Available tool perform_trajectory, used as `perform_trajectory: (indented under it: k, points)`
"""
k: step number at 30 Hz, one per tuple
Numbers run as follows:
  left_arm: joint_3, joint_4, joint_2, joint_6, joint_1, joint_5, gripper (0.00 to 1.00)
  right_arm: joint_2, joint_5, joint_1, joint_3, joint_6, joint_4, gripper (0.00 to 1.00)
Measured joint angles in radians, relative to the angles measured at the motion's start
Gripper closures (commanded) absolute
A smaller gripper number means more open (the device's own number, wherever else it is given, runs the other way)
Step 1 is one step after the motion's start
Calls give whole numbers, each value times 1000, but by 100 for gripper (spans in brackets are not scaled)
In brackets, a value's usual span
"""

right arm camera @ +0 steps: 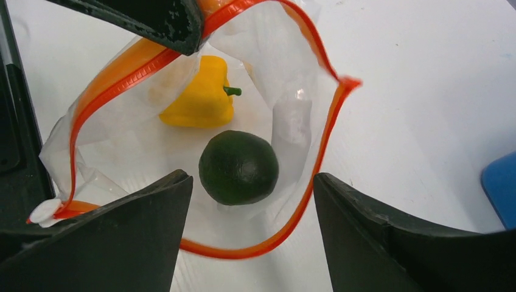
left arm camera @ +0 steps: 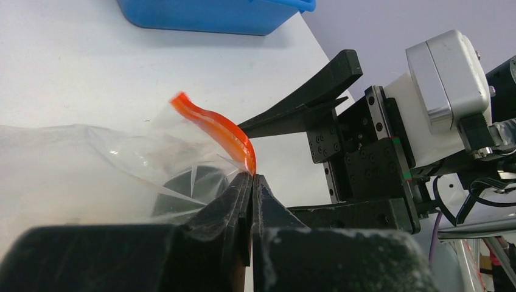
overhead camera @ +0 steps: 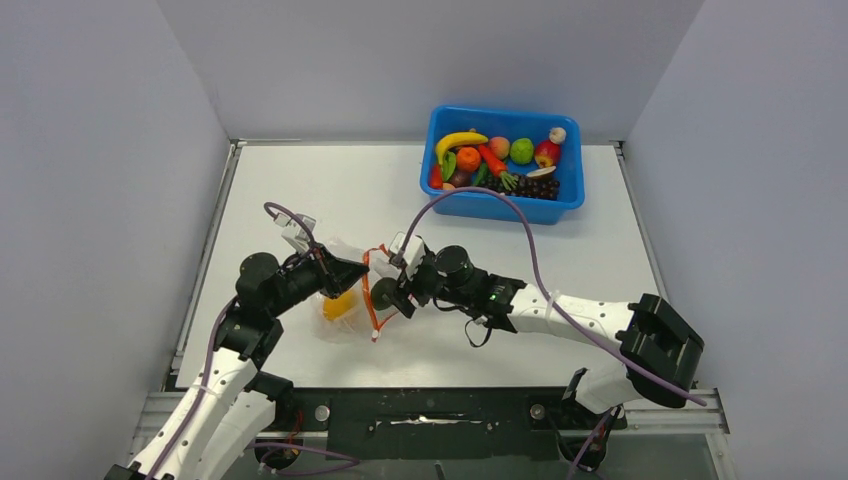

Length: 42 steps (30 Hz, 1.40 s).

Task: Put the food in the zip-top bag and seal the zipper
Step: Place the fake fruit in the zipper food storage bag, then pick up the fake vegetable from the bin.

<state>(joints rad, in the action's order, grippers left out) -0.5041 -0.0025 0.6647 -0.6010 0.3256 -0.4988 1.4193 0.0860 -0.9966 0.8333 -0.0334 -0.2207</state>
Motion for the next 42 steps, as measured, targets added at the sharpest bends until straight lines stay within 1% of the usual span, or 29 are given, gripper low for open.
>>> perform_trajectory:
  k: [2,4,9,12,17,21,26,31,37,42]
  points:
    - [2,-1,0,-1,0,0,100,0,-2,0,12,9,24,20]
    - [2,-1,0,-1,0,0,100,-2,-8,0,33,20,55,18]
    - [2,-6,-3,9,0,1,100,-39,-21,0,48,53,89,17]
    - [-2,-39,-5,37,0,7,100,-79,-47,1,55,73,120,17]
    - [-37,-117,-8,102,0,43,100,-99,-110,34,164,100,225,17]
    - [-42,-145,-24,138,0,50,100,-118,-144,124,226,120,269,19]
    - [-41,-156,-33,155,0,50,100,-94,-202,290,301,143,362,21]
    - [-41,-169,-47,165,0,50,100,1,-275,407,389,121,412,30]
    - [-41,-177,-50,169,0,51,100,160,-293,563,445,116,413,38]
    - [-41,-182,-47,172,0,50,100,275,-340,666,479,66,396,41]
